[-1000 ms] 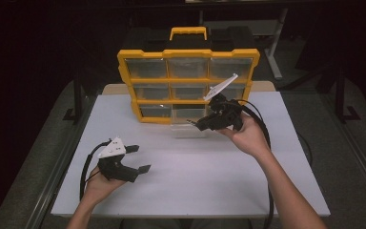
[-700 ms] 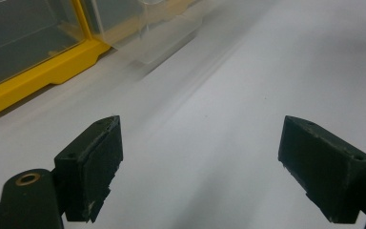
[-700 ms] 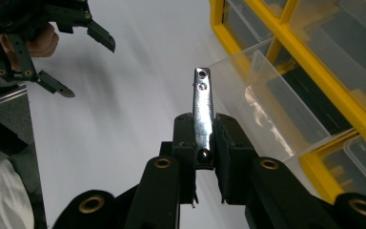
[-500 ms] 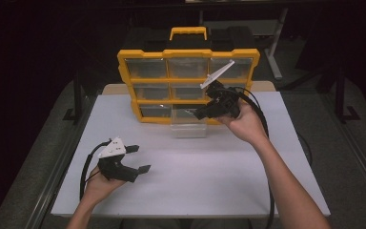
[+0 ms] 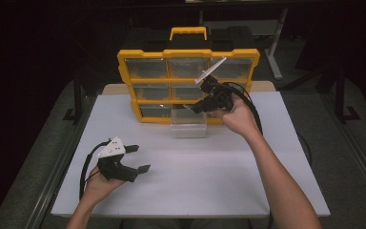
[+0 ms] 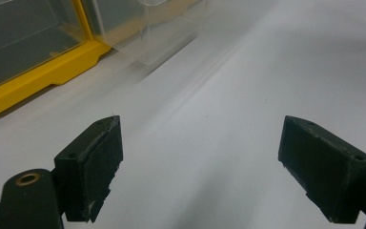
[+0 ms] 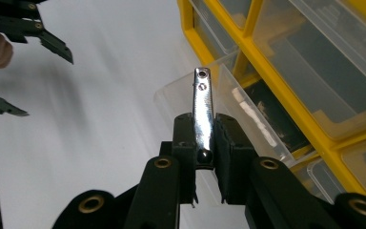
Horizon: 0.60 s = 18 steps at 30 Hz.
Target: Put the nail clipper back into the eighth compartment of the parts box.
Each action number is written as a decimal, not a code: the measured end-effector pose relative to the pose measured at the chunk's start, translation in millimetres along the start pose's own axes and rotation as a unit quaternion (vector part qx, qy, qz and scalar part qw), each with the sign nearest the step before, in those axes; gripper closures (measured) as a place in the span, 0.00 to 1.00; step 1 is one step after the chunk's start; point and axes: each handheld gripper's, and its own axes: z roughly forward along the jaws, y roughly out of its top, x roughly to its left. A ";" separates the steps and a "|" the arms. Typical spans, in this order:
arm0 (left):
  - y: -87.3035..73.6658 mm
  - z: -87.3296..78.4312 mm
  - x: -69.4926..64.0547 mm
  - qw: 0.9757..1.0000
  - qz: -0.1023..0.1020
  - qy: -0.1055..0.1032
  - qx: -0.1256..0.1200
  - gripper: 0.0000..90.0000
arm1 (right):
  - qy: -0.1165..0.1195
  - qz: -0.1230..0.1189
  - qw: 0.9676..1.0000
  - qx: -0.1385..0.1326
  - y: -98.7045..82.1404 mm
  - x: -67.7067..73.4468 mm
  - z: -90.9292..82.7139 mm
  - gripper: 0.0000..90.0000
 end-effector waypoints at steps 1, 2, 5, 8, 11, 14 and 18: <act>0.0 -0.1 -0.1 1.000 -0.001 0.000 0.000 0.17 | -0.002 0.000 1.000 0.002 0.0 -1.1 2.1 0.87; 0.0 -0.2 -0.2 1.000 -0.001 0.000 0.000 0.17 | -0.004 -0.002 1.000 0.003 0.1 -2.3 4.1 0.87; 0.0 -0.4 -0.2 1.000 -0.001 0.000 0.000 0.17 | -0.008 -0.003 1.000 0.006 0.6 -4.5 9.2 0.87; -0.2 -0.7 -0.5 1.000 -0.002 0.002 -0.002 0.17 | -0.010 0.001 1.000 0.008 0.4 -6.5 13.0 0.87; -0.4 -1.4 -0.1 1.000 -0.002 0.003 -0.004 0.17 | -0.013 -0.001 1.000 0.008 0.4 -8.9 17.3 0.87; -0.8 -1.6 0.4 1.000 -0.003 0.003 -0.004 0.17 | -0.009 0.007 1.000 0.009 0.8 -9.1 20.7 0.87; -0.9 -1.7 0.4 1.000 -0.002 0.003 -0.004 0.17 | -0.011 0.000 1.000 0.010 0.5 -10.7 26.8 0.87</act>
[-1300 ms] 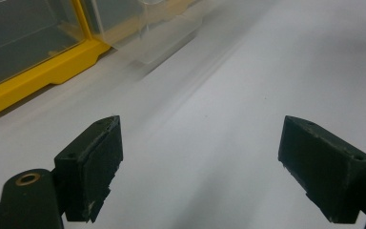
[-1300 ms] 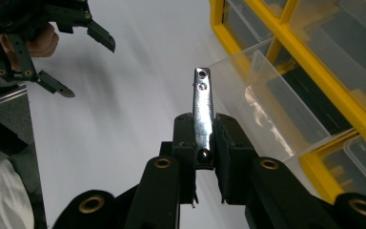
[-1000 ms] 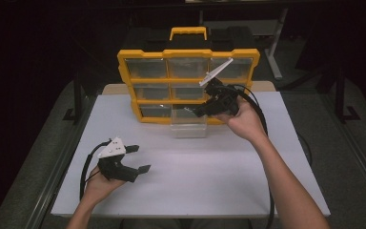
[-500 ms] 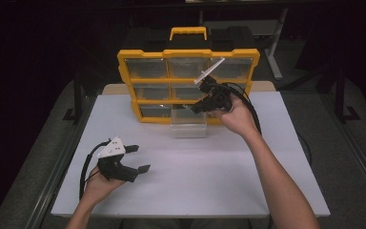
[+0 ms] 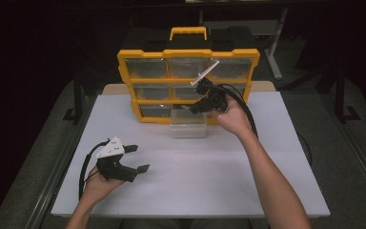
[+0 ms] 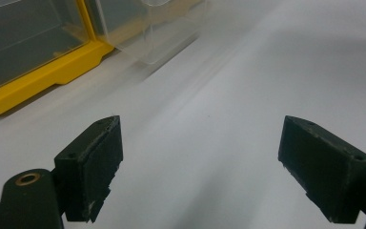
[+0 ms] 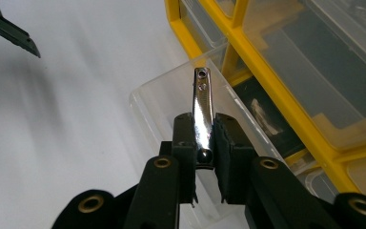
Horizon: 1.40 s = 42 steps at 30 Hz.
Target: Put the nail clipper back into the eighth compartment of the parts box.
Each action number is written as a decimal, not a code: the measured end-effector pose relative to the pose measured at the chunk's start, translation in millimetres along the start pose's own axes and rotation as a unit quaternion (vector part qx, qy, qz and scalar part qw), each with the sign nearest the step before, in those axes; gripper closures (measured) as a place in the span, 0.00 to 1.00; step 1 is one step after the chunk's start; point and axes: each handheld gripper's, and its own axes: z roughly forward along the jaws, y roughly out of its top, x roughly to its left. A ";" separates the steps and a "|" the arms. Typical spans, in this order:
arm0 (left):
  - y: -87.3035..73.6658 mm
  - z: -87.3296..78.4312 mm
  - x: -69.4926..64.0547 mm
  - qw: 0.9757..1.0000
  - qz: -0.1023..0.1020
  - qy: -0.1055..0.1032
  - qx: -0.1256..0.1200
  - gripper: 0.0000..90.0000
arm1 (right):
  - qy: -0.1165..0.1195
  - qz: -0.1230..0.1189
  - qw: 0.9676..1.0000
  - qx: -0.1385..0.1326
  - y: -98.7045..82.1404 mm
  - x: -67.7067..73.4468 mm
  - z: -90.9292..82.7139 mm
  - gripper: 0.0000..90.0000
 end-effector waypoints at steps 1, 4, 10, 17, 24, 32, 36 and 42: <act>0.1 -0.2 -0.1 1.000 0.000 0.000 0.000 0.17 | -0.001 0.002 1.000 0.002 0.0 -0.2 1.3 0.87; -0.2 -0.7 0.1 1.000 -0.001 0.000 0.002 0.17 | 0.002 0.006 1.000 0.003 -0.2 -0.1 4.9 0.87; 0.1 -1.3 0.5 1.000 0.000 0.001 0.001 0.17 | 0.001 0.004 1.000 0.010 -2.7 -2.3 13.9 0.87; 0.0 -1.2 0.7 1.000 0.001 0.001 0.003 0.17 | -0.002 0.009 1.000 0.016 -6.1 -6.0 22.3 0.87; 0.0 -1.2 0.6 1.000 0.000 0.000 0.002 0.17 | 0.001 0.020 1.000 0.020 -11.0 -10.7 29.5 0.87; -0.5 -0.2 0.7 1.000 -0.002 -0.001 0.002 0.17 | 0.003 0.028 0.999 0.028 -16.5 -15.8 36.5 0.87; -0.6 -0.1 0.6 1.000 -0.003 -0.001 0.001 0.17 | 0.003 0.034 0.999 0.031 -18.8 -18.8 38.9 0.87; -0.6 0.5 -0.3 1.000 -0.009 -0.001 -0.005 0.17 | 0.010 0.041 0.999 0.034 -21.7 -21.9 42.6 0.86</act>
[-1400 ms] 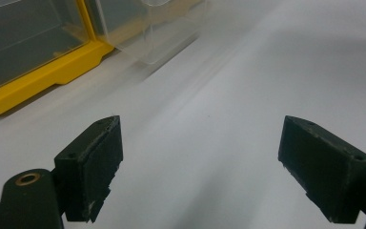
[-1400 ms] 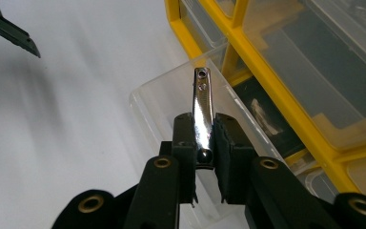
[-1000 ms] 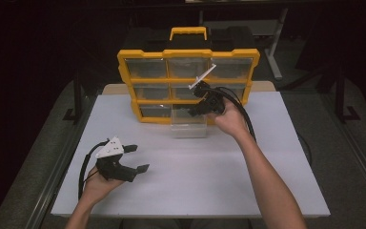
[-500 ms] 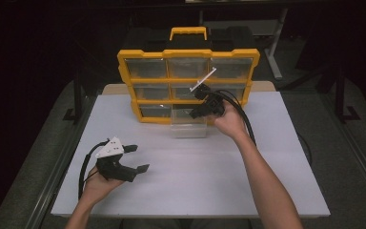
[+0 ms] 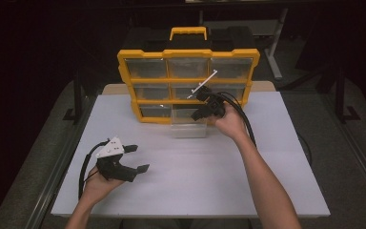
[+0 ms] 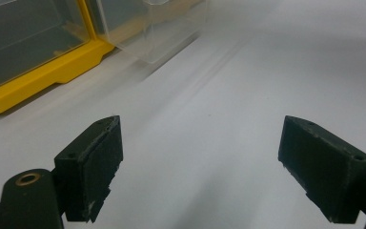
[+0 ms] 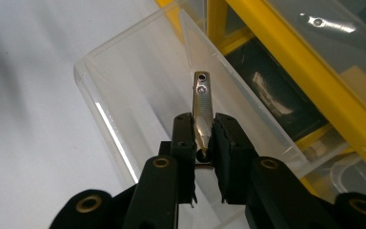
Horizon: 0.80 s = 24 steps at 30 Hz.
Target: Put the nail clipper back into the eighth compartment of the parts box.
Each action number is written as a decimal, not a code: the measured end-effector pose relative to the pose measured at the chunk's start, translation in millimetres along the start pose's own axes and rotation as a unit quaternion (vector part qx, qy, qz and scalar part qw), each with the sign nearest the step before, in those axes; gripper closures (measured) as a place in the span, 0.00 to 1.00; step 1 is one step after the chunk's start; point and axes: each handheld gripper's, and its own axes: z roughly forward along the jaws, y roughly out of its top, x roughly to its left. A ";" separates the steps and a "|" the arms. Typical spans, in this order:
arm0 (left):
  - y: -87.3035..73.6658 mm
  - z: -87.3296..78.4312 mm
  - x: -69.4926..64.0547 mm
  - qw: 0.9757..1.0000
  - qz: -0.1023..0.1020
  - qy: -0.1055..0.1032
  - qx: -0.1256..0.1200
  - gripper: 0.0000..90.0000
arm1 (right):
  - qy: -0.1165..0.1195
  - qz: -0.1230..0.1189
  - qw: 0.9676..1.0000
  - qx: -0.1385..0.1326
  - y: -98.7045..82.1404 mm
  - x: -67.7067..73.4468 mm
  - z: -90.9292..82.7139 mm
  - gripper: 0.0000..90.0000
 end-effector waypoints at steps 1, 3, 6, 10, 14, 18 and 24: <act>0.0 0.0 0.0 1.000 0.000 0.000 -0.001 0.17 | 0.002 0.002 1.000 0.002 0.0 0.2 0.7 0.86; 0.2 -1.0 1.2 1.000 0.008 0.001 0.007 0.17 | 0.000 0.000 1.000 0.004 0.3 0.4 2.1 0.86; 0.3 -1.1 1.3 1.000 0.008 0.001 0.006 0.17 | 0.004 0.001 1.000 0.001 0.8 0.3 3.5 0.85; 0.5 -1.5 1.7 1.000 0.009 0.001 0.004 0.17 | 0.011 0.007 1.000 -0.009 1.3 -0.1 2.4 0.82; 0.0 -2.0 2.7 1.000 0.009 0.002 0.004 0.17 | 0.021 0.011 0.999 -0.028 1.3 0.1 -5.5 0.79; 0.2 -2.4 2.7 1.000 0.007 0.001 0.005 0.17 | 0.046 0.010 0.997 -0.055 0.5 -0.1 -17.9 0.71; 0.4 -1.4 3.1 1.000 0.001 -0.001 0.001 0.17 | 0.086 0.014 0.992 -0.086 -2.3 5.1 -36.2 0.54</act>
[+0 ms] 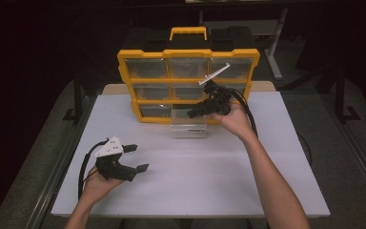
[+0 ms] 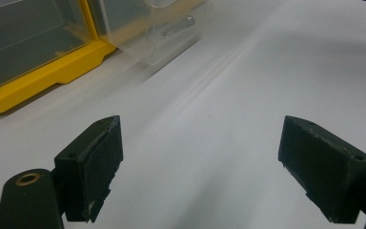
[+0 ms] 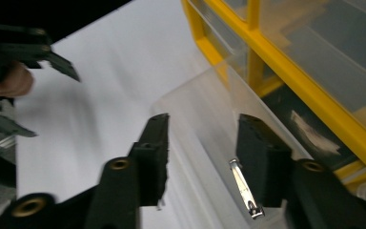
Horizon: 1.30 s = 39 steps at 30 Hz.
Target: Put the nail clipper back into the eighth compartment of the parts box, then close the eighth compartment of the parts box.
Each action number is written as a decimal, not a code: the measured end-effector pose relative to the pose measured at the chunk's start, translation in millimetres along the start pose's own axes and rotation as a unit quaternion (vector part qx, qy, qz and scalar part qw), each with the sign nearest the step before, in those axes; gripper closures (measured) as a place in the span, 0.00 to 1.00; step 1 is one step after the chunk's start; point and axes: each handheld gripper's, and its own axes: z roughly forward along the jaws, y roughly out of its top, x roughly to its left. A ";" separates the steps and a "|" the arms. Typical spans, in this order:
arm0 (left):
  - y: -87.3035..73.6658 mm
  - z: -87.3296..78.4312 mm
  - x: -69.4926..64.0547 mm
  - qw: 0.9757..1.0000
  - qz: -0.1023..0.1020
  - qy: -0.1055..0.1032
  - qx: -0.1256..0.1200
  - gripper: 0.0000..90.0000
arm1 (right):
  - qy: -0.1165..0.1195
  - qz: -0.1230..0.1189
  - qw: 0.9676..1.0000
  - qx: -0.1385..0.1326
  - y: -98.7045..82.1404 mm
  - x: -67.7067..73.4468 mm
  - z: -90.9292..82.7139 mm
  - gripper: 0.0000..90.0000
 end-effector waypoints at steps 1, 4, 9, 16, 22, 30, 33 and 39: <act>0.1 0.0 0.6 1.000 0.001 -0.001 0.001 0.17 | 0.008 0.004 1.000 -0.004 -0.1 1.5 -1.9 0.51; 0.1 0.2 1.2 1.000 0.002 -0.001 0.002 0.17 | 0.021 0.007 1.000 -0.010 -0.7 5.6 -6.6 0.42; 0.5 -1.2 1.0 1.000 0.004 0.000 0.001 0.17 | 0.034 0.004 0.999 -0.019 -4.0 12.9 -12.5 0.34; 0.8 -2.3 0.8 1.000 -0.001 0.000 0.000 0.17 | 0.035 -0.013 0.999 -0.026 -9.8 25.4 -20.4 0.30; 1.2 -1.0 1.5 1.000 0.008 -0.001 0.002 0.17 | 0.045 -0.011 0.998 -0.032 -17.3 37.9 -27.0 0.32; 0.9 -2.0 1.2 1.000 0.004 0.000 0.001 0.17 | 0.046 -0.023 0.998 -0.026 -26.5 45.2 -24.4 0.40; 1.1 -2.0 2.1 1.000 0.004 0.000 0.000 0.17 | 0.044 -0.020 0.999 -0.022 -29.6 47.5 -21.3 0.47; 0.0 0.4 1.7 1.000 -0.001 0.000 0.003 0.17 | 0.048 -0.029 0.998 -0.017 -37.0 48.9 -14.8 0.63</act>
